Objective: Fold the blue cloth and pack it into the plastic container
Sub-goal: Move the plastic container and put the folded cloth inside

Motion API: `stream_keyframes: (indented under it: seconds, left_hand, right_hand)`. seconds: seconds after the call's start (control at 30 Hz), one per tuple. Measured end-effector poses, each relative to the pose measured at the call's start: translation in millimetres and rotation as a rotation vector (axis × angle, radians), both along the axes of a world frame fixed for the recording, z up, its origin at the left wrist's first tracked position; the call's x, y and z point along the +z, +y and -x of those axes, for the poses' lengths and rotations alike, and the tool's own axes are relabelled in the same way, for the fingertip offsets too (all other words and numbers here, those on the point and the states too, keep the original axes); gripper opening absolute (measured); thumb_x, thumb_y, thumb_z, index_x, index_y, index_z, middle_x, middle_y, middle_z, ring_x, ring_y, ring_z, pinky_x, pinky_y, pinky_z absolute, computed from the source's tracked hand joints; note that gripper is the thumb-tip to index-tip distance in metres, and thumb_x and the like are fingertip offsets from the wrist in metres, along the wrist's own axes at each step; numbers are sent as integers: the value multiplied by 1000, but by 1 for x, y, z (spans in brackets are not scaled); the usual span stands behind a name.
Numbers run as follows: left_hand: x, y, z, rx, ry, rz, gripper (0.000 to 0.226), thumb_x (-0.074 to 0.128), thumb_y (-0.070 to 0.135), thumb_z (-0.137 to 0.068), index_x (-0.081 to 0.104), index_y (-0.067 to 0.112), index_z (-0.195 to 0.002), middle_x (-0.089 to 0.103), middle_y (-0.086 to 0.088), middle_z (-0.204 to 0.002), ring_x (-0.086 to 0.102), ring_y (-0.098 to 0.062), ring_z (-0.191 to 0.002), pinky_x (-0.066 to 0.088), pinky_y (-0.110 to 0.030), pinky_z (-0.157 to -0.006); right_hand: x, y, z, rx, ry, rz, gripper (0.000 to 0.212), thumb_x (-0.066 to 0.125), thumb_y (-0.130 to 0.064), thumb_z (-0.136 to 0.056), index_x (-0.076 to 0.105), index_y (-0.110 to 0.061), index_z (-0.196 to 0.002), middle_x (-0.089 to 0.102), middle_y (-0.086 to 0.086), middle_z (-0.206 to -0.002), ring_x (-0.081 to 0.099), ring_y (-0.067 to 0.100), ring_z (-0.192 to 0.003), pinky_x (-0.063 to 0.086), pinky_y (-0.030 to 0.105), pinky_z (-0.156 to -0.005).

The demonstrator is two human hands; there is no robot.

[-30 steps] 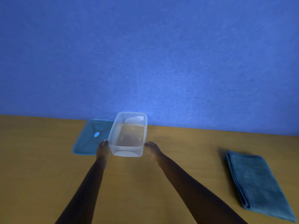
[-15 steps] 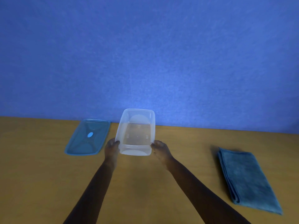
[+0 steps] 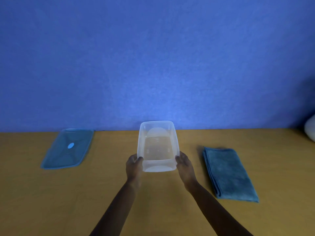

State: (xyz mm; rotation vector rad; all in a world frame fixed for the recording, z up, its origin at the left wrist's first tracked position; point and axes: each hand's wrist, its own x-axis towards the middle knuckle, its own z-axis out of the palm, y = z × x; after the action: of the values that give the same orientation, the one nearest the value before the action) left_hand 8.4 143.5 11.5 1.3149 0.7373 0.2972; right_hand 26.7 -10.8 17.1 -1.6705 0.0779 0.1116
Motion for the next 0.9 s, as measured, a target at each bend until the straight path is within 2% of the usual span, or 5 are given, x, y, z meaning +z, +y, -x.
stream_keyframes:
  seconds: [0.23,0.4,0.7,0.83,0.9]
  left_hand:
    - [-6,-30,13,-51,78,-90,28,47,-5,-84,59,-12,-108,50,-16,-82,43,-20,-63,32,-29,-56]
    - [-4,-42,23,-67,106,-115,32,49,-3,-85,57,-9,-115,58,-24,-94,50,-25,-81,37,-32,-70]
    - [-4,-49,28,-118,185,-187,39,49,0,-87,48,-6,-126,58,-24,-115,53,-28,-91,40,-32,-73]
    - [4,-60,23,-125,225,-393,59,52,7,-89,27,-4,-142,41,-27,-140,43,-39,-127,41,-45,-102]
    - [12,-71,21,-121,201,-613,63,54,10,-89,25,-6,-142,33,-29,-145,29,-39,-137,31,-46,-112]
  right_hand:
    - [-12,-30,17,-44,40,22,28,42,-10,-97,55,-9,-121,59,9,-110,57,22,-99,49,39,-85]
    - [-18,-41,25,-53,50,29,29,42,-10,-97,53,-8,-123,59,8,-111,57,22,-100,49,41,-87]
    - [-25,-55,23,1,98,36,21,44,-13,-96,60,-13,-111,64,1,-100,58,3,-80,48,14,-60]
    - [-22,-70,16,-41,150,145,38,46,-23,-97,48,-8,-131,46,13,-142,49,24,-125,41,40,-106]
    - [-20,-81,12,-73,130,181,43,47,-23,-96,44,-6,-136,45,14,-143,43,25,-130,35,37,-110]
